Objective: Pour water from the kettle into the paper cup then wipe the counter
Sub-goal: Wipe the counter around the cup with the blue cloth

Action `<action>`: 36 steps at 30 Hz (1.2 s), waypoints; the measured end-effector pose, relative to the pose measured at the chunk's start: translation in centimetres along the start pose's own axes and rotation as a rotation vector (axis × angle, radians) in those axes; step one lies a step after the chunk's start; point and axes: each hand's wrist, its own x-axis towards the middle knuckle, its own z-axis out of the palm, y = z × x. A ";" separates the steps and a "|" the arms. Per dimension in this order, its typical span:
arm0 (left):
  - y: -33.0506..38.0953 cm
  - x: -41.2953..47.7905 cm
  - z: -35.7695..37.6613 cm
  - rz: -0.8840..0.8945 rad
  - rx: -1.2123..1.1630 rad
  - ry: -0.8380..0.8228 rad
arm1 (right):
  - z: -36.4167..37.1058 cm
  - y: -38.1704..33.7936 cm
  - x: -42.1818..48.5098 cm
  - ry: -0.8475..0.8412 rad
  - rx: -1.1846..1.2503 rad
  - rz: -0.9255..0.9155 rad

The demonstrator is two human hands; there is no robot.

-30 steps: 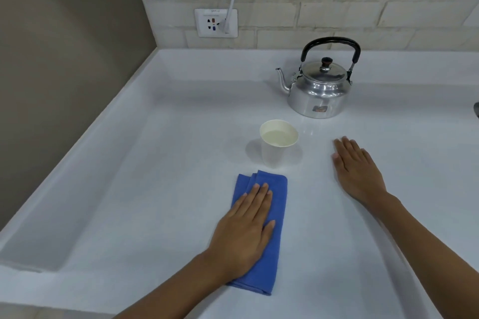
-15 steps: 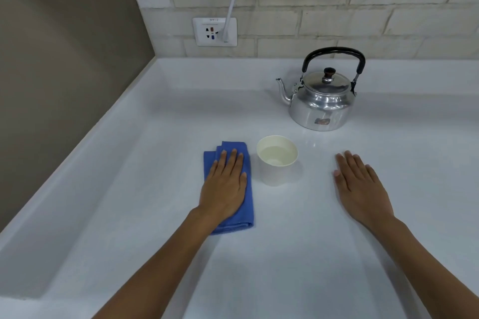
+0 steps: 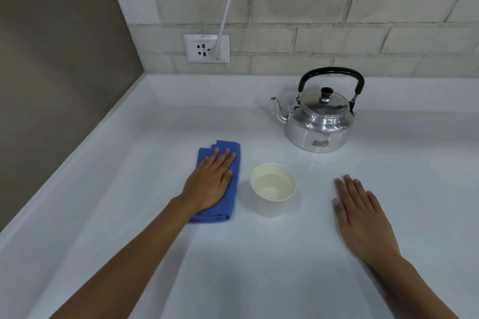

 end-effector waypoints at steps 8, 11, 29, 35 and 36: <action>1.6 3.9 1.0 0.322 0.050 -0.101 | -0.4 -0.2 -0.2 -0.014 0.027 0.002; 0.7 3.9 0.3 0.479 0.000 -0.170 | -0.6 -0.5 -0.2 -0.031 0.032 0.010; 1.0 11.3 1.4 0.094 0.041 -0.003 | -0.8 -0.6 -0.2 -0.044 -0.014 0.004; 0.7 14.1 1.4 0.006 0.050 -0.010 | -0.7 -0.8 -0.3 -0.012 -0.024 -0.003; 0.6 14.6 1.4 0.000 0.055 -0.009 | -0.7 -0.7 -0.3 -0.012 -0.022 0.007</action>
